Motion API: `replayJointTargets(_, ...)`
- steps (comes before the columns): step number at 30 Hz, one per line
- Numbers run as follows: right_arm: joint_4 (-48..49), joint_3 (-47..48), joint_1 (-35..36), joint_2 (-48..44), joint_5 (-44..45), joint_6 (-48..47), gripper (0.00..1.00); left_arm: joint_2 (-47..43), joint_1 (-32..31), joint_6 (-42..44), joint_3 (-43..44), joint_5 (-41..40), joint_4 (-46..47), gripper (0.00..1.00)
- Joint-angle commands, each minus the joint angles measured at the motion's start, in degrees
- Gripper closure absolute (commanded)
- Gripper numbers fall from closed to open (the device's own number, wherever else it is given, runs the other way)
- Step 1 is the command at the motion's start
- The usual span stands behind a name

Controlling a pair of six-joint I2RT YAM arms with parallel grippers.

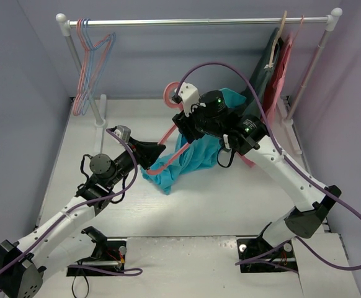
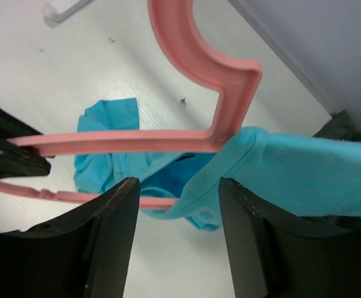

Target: Place the t-shirt on the hanger

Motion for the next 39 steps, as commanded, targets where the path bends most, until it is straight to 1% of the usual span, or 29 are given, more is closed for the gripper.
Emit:
replayJointTargets(1, -2.87, 5.08, 0.43, -1.31, -0.81, -2.94, 0.45, -0.64, -0.45, 0.76, 1.57, 0.49, 9.89, 1.00)
replayJointTargets(3, -6.03, 8.23, 0.43, -0.61, -0.37, -3.91, 0.37, -0.64, -0.45, 0.94, 1.31, 0.40, 9.89, 1.00)
replayJointTargets(6, -7.80, 10.44, -0.62, -0.52, 1.65, -6.28, 0.35, -0.64, -0.45, 1.64, 1.31, 0.75, 9.46, 1.00)
replayJointTargets(8, -7.81, 10.53, -3.87, -1.05, 1.56, -8.13, 0.34, -1.08, -0.45, 2.26, 1.57, 1.10, 8.14, 1.00)
replayJointTargets(11, -8.07, 11.15, -8.95, -1.40, -0.80, -10.41, 0.30, -2.13, -0.45, 3.23, 1.58, 1.54, 5.86, 1.00)
replayJointTargets(13, -6.67, 9.75, -9.68, -1.66, -0.20, -12.60, 0.27, -2.66, -0.45, 4.02, 1.66, 1.46, 4.45, 1.00)
replayJointTargets(15, -4.82, 8.69, -10.12, -1.75, 3.30, -16.38, 0.25, -3.19, -0.45, 4.45, 1.93, 1.20, 3.74, 1.00)
replayJointTargets(16, -4.47, 8.69, -10.73, -1.58, 3.41, -17.70, 0.24, -3.19, -0.45, 4.46, 2.10, 1.19, 3.31, 1.00)
replayJointTargets(18, -3.33, 8.78, -12.75, -1.40, 1.92, -22.44, 0.22, -3.02, -0.45, 4.63, 2.80, 1.54, 3.04, 1.00)
replayJointTargets(19, -3.15, 8.78, -13.19, -1.57, -2.61, -24.46, 0.21, -2.84, -0.45, 4.63, 3.15, 1.89, 2.86, 1.00)
replayJointTargets(21, -2.27, 8.95, -14.51, -1.58, -4.93, -28.67, 0.21, -2.49, -0.45, 4.98, 4.12, 2.77, 2.07, 1.00)
replayJointTargets(22, -2.10, 9.56, -15.12, -1.31, -7.55, -29.57, 0.21, -2.49, -0.45, 4.99, 4.21, 2.86, 1.90, 1.00)
replayJointTargets(24, -3.06, 9.83, -16.09, -0.87, -9.86, -32.63, 0.21, -2.58, -0.45, 5.60, 4.65, 3.13, 1.63, 1.00)
replayJointTargets(30, -5.26, 9.92, -16.01, 1.50, -12.85, -35.55, 0.21, -2.14, -0.45, 6.39, 6.05, 4.35, 0.49, 1.00)
replayJointTargets(34, -3.85, 7.20, -16.10, 1.32, -15.13, -36.52, 0.20, -1.44, -0.45, 6.48, 7.37, 5.41, -0.13, 1.00)
replayJointTargets(39, -8.07, 6.59, -16.10, 2.47, -17.25, -37.92, 0.21, -1.43, -0.45, 7.45, 8.87, 5.76, -1.53, 1.00)
